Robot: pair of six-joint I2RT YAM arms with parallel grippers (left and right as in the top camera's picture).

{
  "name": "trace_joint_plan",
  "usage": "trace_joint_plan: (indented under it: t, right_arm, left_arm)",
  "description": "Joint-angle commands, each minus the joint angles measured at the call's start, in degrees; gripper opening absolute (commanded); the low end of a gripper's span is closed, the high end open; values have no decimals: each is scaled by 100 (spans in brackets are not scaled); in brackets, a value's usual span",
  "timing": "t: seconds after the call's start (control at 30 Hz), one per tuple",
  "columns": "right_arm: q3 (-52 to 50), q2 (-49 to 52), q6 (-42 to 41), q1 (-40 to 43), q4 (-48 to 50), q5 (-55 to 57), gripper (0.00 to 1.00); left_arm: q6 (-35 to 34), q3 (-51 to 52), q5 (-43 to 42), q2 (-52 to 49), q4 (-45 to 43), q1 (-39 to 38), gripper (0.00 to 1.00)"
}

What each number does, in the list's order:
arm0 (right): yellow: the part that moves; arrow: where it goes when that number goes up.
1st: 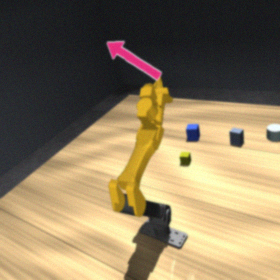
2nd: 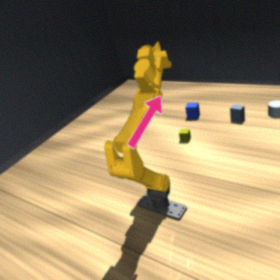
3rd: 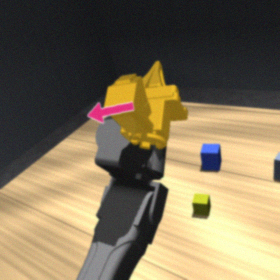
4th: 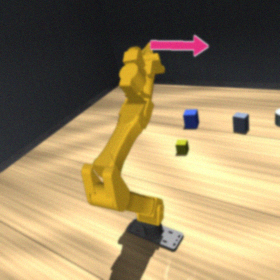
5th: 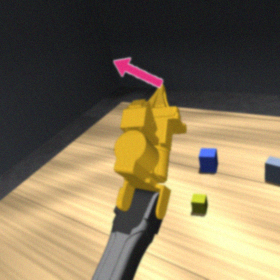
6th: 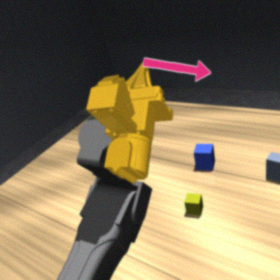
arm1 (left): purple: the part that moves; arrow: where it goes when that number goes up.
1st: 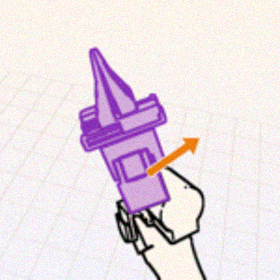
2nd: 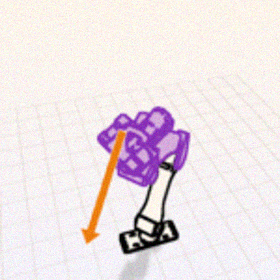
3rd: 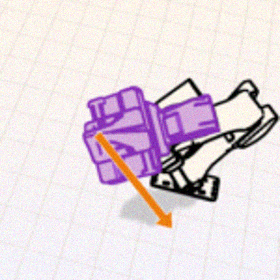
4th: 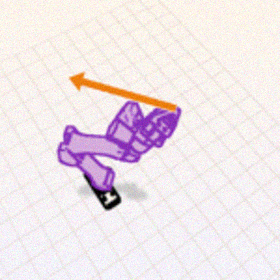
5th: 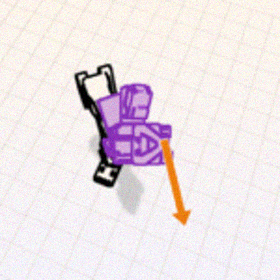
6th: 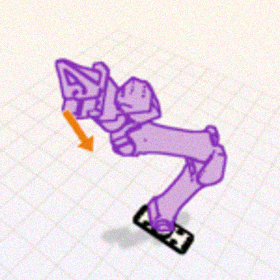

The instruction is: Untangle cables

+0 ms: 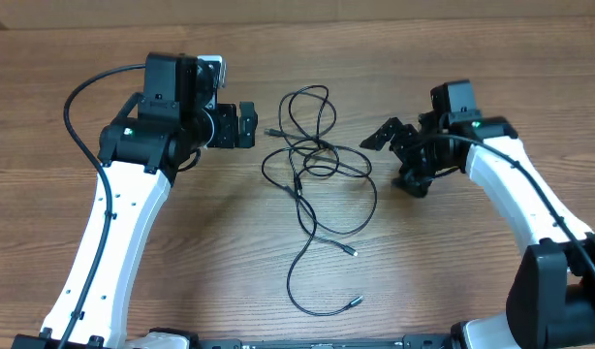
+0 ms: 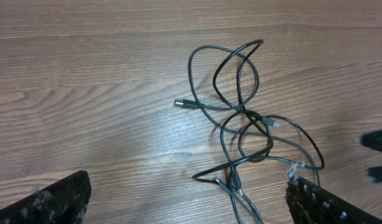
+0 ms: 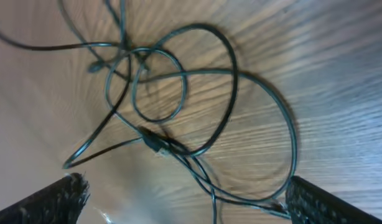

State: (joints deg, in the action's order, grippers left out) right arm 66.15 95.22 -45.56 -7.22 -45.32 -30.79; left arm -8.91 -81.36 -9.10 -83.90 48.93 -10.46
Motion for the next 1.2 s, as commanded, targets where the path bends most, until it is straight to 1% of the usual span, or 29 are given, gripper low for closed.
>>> trace_joint_plan:
  t: [0.0, 0.17, 0.23, 0.37, 0.47, 0.57, 0.67, 0.7, 0.73, 0.77, 0.8, 0.83, 0.9, 0.97, 1.03, 1.17]
  right_arm:
    - [-450, 7, -890, -81, 664, -273, 100]
    - [-820, 7, -1471, -420, 1423, -39, 100]
    - [-901, 9, -1670, -671, 1606, 243, 97]
    - [-1040, 13, -2065, -1174, 1812, 940, 84]
    - [-1067, 125, -2400, -1405, 1840, 1473, 81]
    - [-1067, 485, -2522, -1419, 2184, 1534, 72]
    - [-1067, 835, -2524, -1419, 2588, 1532, 69]
    - [-1067, 946, -2629, -1419, 2686, 1526, 63]
    - [-1067, 975, -2675, -1419, 2686, 1519, 54]
    - [-1067, 997, -2667, -1419, 2682, 1510, 25]
    - [-1064, 997, -2662, -1419, 2671, 1493, 6]
    - [-1064, 990, -2645, -1419, 2660, 1425, 4]
    - [-1058, 970, -2465, -1333, 2671, 903, 4]
    - [-1012, 848, -1958, -1246, 2699, 354, 4]
    - [-962, 595, -1652, -1209, 2616, 262, 4]
    - [-765, -387, -1209, -1209, 2188, 634, 4]
  left_arm:
    - [-52, -50, 72, 107, -2, -4, 100]
    - [-52, -50, 72, 107, -2, -4, 100]
    - [-52, -50, 72, 107, -4, -4, 100]
    - [-52, -50, 72, 107, -4, -4, 100]
    - [-52, -50, 72, 107, -2, -4, 100]
    - [-52, -50, 72, 107, -2, -4, 100]
    - [-52, -50, 72, 107, -2, -4, 100]
    - [-52, -50, 72, 107, -2, -4, 99]
    - [-52, -50, 72, 107, -2, -4, 100]
    - [-52, -50, 72, 107, -2, -4, 100]
    - [-52, -50, 72, 107, -2, -4, 100]
    - [-52, -50, 72, 107, -2, -4, 100]
    - [-52, -50, 72, 107, -2, -4, 100]
    - [-52, -50, 72, 107, -2, -4, 100]
    - [-52, -50, 72, 107, -2, -4, 100]
    - [-52, -50, 72, 107, -2, -4, 100]
